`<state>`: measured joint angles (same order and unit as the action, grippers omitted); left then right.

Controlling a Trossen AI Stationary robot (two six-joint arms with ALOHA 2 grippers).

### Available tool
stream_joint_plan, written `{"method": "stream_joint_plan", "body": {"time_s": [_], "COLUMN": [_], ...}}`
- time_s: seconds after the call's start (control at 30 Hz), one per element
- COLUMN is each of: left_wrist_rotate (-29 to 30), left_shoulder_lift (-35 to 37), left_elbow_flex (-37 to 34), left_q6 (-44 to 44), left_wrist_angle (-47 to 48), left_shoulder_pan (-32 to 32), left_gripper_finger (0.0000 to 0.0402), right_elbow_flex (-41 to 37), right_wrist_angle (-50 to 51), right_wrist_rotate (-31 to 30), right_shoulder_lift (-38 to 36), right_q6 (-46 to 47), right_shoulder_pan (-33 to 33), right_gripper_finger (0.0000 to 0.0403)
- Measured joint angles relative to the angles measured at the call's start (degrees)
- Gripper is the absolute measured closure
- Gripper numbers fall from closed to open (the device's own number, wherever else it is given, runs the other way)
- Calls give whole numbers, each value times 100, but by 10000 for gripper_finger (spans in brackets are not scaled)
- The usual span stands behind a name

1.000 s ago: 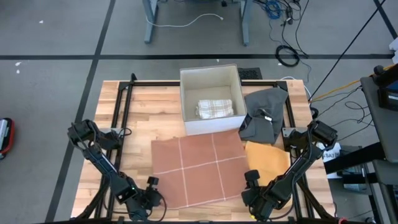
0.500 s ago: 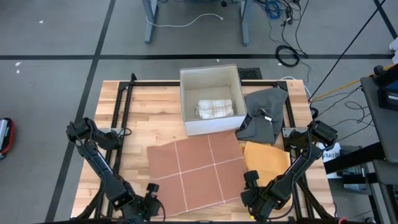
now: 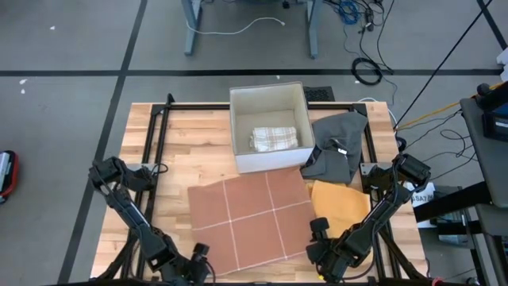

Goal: Fold towel
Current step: Fold the light brown towel

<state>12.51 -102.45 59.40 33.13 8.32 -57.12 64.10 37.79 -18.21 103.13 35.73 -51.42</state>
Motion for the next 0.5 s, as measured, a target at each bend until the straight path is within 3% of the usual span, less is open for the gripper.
{"method": "stream_joint_plan", "body": {"time_s": [0.5], "left_wrist_rotate": [185], "left_shoulder_lift": [-737], "left_elbow_flex": [27], "left_q6": [106], "left_wrist_angle": [109], "left_shoulder_pan": [-8], "left_gripper_finger": [193], "right_elbow_flex": [0], "right_wrist_angle": [-33], "right_wrist_rotate": [-34], "right_shoulder_lift": [-2], "right_q6": [-39], "right_shoulder_pan": [11], "right_gripper_finger": [225]}}
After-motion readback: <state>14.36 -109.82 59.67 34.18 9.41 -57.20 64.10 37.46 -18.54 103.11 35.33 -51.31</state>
